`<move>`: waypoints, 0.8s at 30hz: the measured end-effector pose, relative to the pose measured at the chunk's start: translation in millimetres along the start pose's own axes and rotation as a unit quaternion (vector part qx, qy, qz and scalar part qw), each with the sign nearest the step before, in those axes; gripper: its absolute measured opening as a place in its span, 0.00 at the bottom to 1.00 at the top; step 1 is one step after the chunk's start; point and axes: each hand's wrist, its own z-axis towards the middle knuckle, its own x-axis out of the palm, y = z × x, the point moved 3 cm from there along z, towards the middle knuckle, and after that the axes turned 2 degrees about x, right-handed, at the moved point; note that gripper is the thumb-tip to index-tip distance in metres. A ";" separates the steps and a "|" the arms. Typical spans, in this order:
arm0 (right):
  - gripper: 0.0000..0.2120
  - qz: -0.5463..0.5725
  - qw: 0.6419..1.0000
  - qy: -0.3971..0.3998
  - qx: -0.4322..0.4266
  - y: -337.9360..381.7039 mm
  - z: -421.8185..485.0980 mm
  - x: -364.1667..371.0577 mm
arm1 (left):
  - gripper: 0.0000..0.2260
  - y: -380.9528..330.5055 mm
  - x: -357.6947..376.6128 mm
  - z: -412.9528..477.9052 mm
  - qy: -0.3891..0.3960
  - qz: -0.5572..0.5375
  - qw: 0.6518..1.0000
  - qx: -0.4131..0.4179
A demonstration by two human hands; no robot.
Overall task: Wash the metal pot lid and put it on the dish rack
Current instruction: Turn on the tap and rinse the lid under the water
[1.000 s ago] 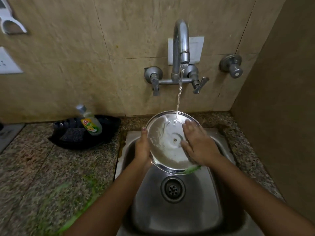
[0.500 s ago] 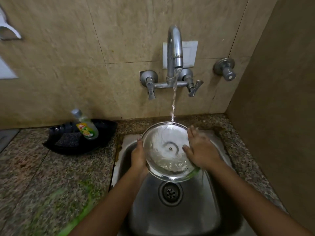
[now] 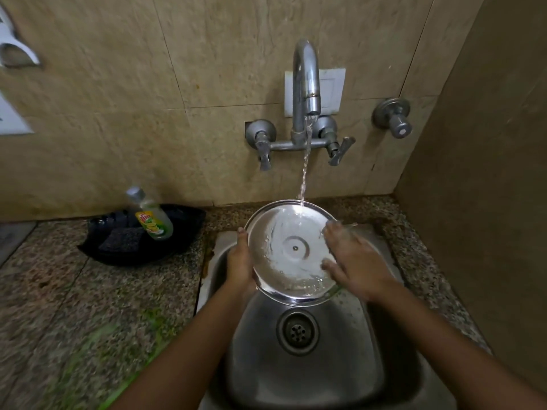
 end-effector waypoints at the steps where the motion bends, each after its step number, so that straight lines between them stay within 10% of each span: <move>1: 0.34 -0.011 1.000 -0.009 0.026 -2.3 11.6 -2.3 | 0.24 2.1 1.5 -5.4 -0.003 0.002 1.000 -0.007; 5: 0.35 0.028 0.998 -0.040 0.037 44.1 59.8 -5.8 | 0.25 7.3 13.5 -19.9 0.015 0.007 1.000 -0.018; 11: 0.28 0.061 0.977 0.049 -0.199 89.3 1.5 1.6 | 0.32 5.8 1.8 -4.3 -0.011 -0.030 0.999 -0.032; 18: 0.31 0.005 0.999 -0.040 0.030 7.6 22.4 -8.0 | 0.24 12.1 -5.1 -14.5 0.030 -0.028 0.999 0.004; 24: 0.20 0.095 0.983 -0.098 -0.121 76.7 80.0 -31.6 | 0.14 7.1 13.4 -30.6 0.139 0.050 0.988 0.054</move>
